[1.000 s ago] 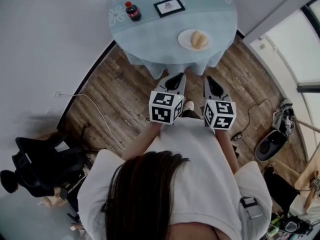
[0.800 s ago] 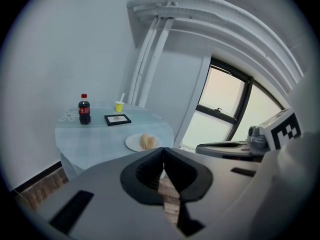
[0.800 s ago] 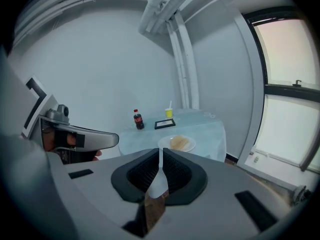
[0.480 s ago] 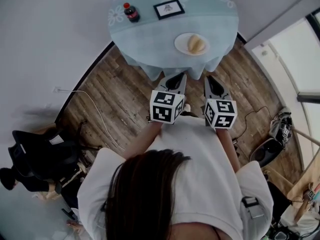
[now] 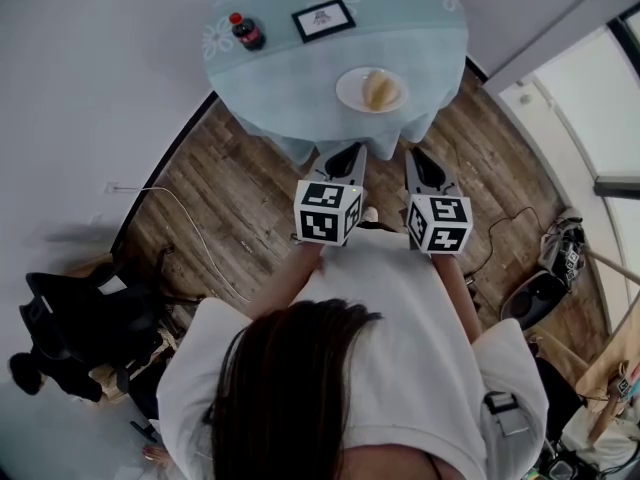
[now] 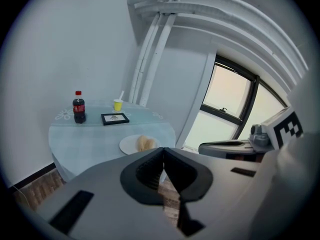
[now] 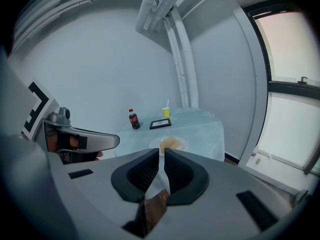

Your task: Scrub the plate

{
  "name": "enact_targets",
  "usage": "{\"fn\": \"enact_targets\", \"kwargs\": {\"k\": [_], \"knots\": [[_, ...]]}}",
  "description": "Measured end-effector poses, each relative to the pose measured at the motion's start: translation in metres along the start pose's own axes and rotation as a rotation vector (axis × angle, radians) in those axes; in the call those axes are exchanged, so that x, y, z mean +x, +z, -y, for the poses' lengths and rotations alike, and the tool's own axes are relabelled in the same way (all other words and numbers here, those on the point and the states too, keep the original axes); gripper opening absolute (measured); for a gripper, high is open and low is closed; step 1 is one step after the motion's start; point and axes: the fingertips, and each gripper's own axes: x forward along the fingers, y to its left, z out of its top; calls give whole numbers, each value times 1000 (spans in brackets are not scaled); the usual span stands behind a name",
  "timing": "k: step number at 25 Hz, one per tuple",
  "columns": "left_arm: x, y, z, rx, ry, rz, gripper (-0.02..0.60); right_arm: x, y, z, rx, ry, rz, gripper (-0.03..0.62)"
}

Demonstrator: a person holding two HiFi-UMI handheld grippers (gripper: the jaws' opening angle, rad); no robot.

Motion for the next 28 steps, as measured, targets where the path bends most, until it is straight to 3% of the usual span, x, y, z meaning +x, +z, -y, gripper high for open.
{"fn": "enact_targets", "kwargs": {"k": [14, 28], "knots": [[17, 8, -30, -25, 12, -21, 9, 20, 6, 12, 41, -33, -26, 38], [52, 37, -62, -1, -54, -59, 9, 63, 25, 17, 90, -79, -68, 38]]}}
